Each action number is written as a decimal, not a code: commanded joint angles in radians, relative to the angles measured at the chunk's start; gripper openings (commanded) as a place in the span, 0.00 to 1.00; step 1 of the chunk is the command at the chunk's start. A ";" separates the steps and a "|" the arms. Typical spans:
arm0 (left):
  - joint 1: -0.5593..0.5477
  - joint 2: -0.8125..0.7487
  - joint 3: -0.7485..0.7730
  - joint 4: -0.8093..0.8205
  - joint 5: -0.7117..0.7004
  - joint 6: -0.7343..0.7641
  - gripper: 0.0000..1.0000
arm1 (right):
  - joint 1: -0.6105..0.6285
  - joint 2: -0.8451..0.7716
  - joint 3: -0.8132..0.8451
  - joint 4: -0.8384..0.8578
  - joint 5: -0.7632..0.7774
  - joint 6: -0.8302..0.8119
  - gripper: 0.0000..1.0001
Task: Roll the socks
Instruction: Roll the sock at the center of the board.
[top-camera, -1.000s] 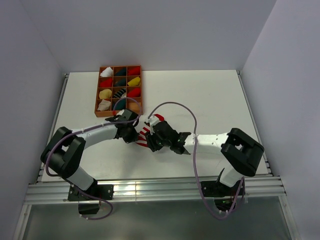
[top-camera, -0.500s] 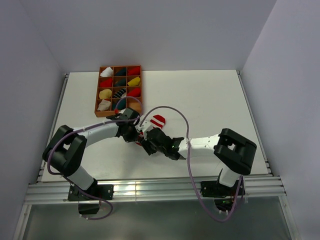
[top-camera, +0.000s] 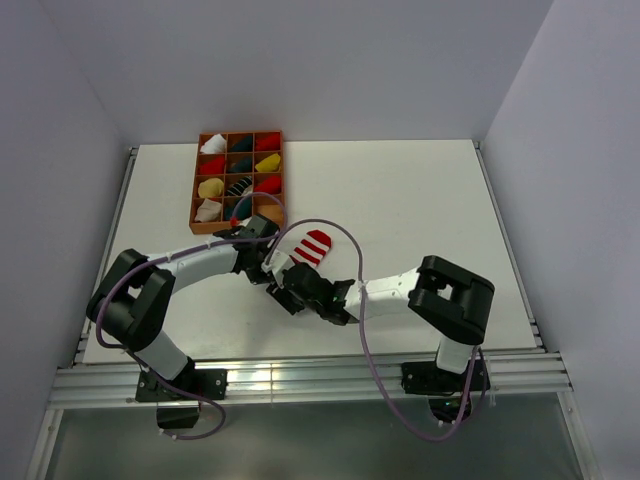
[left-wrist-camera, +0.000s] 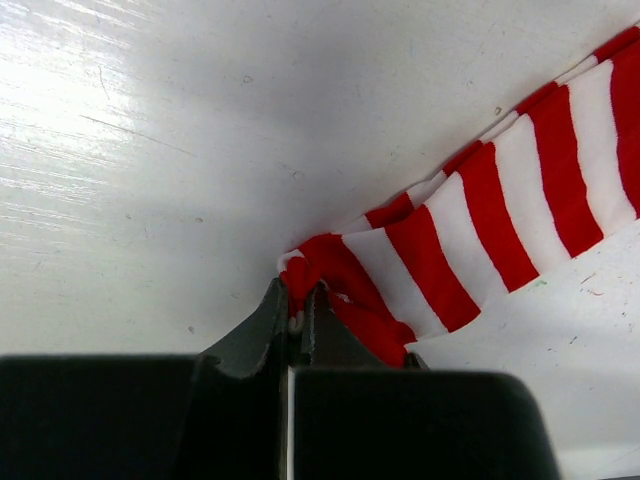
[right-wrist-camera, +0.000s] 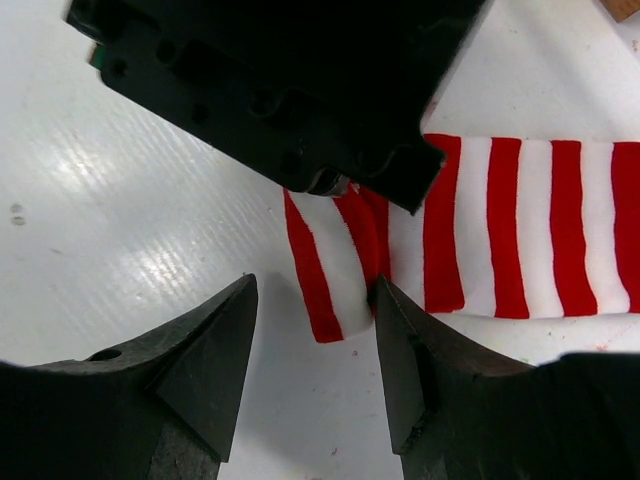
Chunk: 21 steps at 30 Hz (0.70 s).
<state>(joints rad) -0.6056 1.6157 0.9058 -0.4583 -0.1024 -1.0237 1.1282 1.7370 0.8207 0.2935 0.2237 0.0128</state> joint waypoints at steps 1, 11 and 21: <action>-0.003 0.010 0.022 -0.033 0.007 0.030 0.01 | 0.007 0.048 0.043 0.047 0.045 -0.039 0.57; -0.003 0.010 0.027 -0.028 0.009 0.034 0.01 | 0.005 0.093 0.040 0.030 0.066 -0.020 0.42; -0.003 0.027 0.041 -0.031 0.024 0.040 0.01 | 0.007 0.059 0.040 0.024 0.074 -0.020 0.43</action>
<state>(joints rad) -0.6044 1.6333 0.9272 -0.4698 -0.0910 -1.0061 1.1282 1.8179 0.8494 0.3218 0.2810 -0.0021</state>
